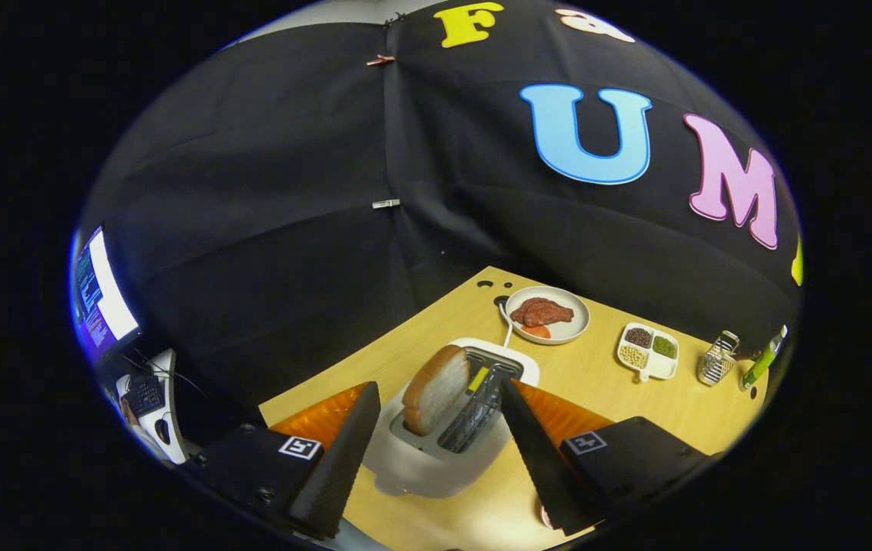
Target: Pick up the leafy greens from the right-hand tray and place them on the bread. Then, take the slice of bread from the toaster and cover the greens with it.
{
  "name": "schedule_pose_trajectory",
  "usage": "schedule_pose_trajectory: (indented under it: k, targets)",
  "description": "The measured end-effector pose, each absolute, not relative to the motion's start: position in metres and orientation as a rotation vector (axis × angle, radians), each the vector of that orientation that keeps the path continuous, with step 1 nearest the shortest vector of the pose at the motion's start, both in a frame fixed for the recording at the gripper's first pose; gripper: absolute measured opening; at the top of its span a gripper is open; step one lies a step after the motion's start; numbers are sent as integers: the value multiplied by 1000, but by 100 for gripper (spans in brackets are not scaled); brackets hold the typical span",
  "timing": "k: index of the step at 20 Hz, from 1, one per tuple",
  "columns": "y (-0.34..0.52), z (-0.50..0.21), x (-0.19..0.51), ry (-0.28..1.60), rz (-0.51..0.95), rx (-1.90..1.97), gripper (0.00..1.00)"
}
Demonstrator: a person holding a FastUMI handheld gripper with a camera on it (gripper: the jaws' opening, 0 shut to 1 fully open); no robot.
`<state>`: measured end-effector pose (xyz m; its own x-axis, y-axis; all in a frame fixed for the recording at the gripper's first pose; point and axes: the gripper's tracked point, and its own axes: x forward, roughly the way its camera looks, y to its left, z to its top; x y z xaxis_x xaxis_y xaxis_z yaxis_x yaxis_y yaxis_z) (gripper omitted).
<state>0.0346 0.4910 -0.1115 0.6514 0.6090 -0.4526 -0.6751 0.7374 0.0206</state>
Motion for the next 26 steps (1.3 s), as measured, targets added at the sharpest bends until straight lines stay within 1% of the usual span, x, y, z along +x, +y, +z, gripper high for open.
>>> schedule_pose_trajectory:
  k: [3, 10, 11, 12, 13, 14, 18, 19, 22, 24, 25, 26]
  targets:
    - [508, -124, 43, 472, 735, -167, 99]
    - [520, -170, 73, 534, 661, -218, 99]
    - [521, -174, 76, 539, 655, -218, 99]
    - [522, -176, 78, 542, 649, -216, 97]
    - [522, -177, 81, 542, 642, -212, 91]
    - [522, -176, 81, 545, 637, -205, 75]
    - [522, -179, 82, 553, 627, -209, 47]
    - [521, -179, 81, 557, 627, -213, 43]
    - [518, -180, 79, 581, 611, -201, 23]
    - [518, -178, 79, 597, 616, -187, 16]
    - [518, -177, 78, 600, 624, -178, 16]
    - [519, -175, 76, 597, 640, -172, 13]
